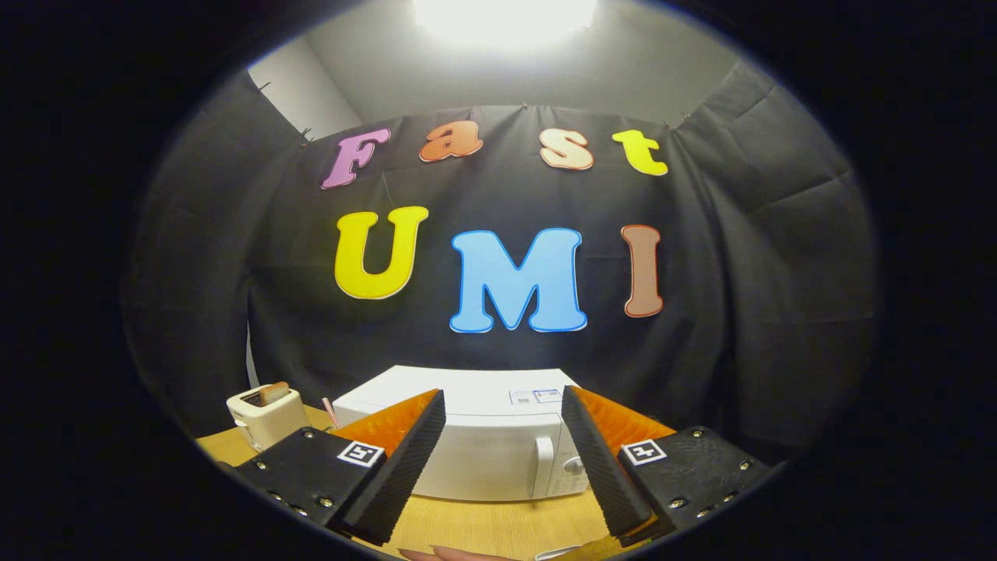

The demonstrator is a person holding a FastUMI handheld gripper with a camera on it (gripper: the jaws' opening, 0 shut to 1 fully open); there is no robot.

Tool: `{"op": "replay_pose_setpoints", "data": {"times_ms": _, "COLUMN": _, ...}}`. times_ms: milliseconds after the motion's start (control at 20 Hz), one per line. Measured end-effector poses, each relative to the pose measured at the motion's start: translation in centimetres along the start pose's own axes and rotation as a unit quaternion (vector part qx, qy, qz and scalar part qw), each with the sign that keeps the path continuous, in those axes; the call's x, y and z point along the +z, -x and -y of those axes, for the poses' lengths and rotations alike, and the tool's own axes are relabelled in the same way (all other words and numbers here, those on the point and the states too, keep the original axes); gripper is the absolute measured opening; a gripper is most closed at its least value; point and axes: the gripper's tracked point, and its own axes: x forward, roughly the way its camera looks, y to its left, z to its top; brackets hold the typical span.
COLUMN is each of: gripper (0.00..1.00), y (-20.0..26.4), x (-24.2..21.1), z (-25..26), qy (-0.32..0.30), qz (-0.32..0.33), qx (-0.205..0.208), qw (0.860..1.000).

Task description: Open the microwave, put the food inside, and close the microwave door.

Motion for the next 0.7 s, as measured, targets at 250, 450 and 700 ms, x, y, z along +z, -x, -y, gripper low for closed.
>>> {"op": "replay_pose_setpoints", "data": {"times_ms": 250, "gripper": 0.95, "y": -3.8, "x": -6.0, "z": 2.2, "qy": -0.02, "qz": -0.029, "qx": -0.014, "qw": 0.999}}
{"op": "replay_pose_setpoints", "data": {"times_ms": 450, "gripper": 0.96, "y": -6.7, "x": -10.5, "z": 3.9, "qy": -0.031, "qz": -0.057, "qx": -0.026, "qw": 0.998}}
{"op": "replay_pose_setpoints", "data": {"times_ms": 700, "gripper": 0.92, "y": -10.0, "x": -14.1, "z": 5.6, "qy": -0.038, "qz": -0.07, "qx": -0.044, "qw": 0.996}}
